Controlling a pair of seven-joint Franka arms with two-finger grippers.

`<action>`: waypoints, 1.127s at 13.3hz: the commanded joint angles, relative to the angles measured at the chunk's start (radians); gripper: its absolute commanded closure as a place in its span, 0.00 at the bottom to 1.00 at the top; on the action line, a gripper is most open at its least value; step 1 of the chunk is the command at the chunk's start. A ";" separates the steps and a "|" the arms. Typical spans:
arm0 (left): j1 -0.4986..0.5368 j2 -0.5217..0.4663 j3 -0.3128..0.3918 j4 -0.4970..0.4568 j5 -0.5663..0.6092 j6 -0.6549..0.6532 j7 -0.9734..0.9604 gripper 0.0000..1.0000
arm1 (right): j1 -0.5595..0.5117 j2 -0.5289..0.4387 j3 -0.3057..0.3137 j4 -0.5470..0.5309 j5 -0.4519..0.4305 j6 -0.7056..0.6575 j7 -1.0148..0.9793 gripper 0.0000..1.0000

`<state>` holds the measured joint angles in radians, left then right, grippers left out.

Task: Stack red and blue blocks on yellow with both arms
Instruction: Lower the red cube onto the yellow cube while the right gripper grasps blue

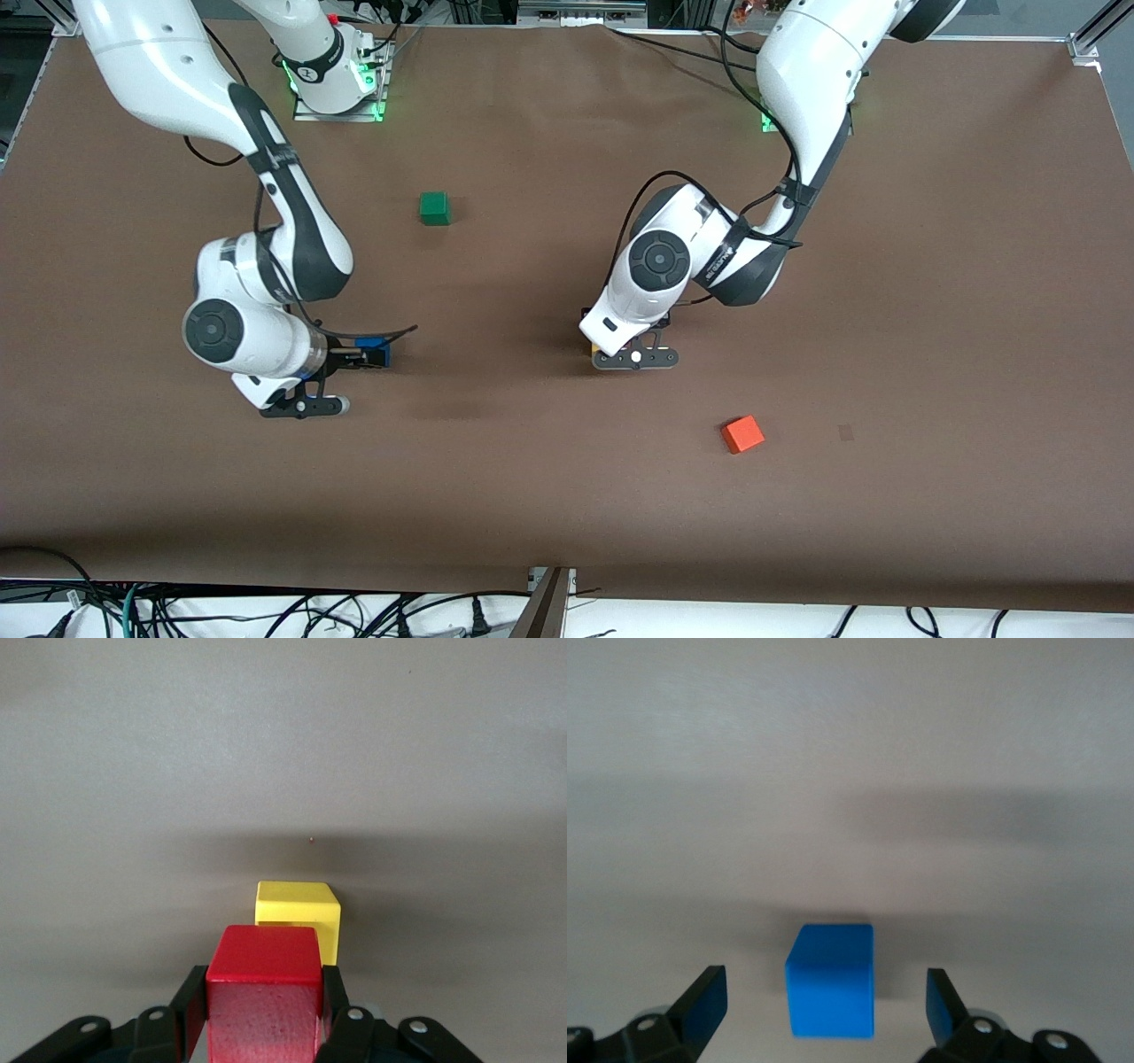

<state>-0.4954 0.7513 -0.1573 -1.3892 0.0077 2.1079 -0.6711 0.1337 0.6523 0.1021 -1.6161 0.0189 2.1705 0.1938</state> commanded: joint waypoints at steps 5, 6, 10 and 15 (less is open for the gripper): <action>-0.080 0.060 0.062 0.093 0.021 -0.046 -0.035 1.00 | -0.002 -0.034 0.004 -0.183 0.016 0.198 0.030 0.07; -0.080 0.060 0.064 0.095 0.021 -0.046 -0.035 1.00 | -0.002 -0.034 0.004 -0.186 0.016 0.199 0.029 0.11; -0.081 0.082 0.065 0.124 0.021 -0.046 -0.036 1.00 | -0.002 -0.043 0.004 -0.197 0.015 0.199 0.029 0.23; -0.091 0.095 0.071 0.145 0.021 -0.051 -0.062 1.00 | 0.001 -0.057 0.004 -0.212 0.013 0.198 0.029 0.24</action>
<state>-0.5654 0.8107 -0.1036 -1.2921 0.0077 2.0750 -0.7074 0.1341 0.6318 0.1030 -1.7838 0.0202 2.3531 0.2170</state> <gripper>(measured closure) 0.445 0.233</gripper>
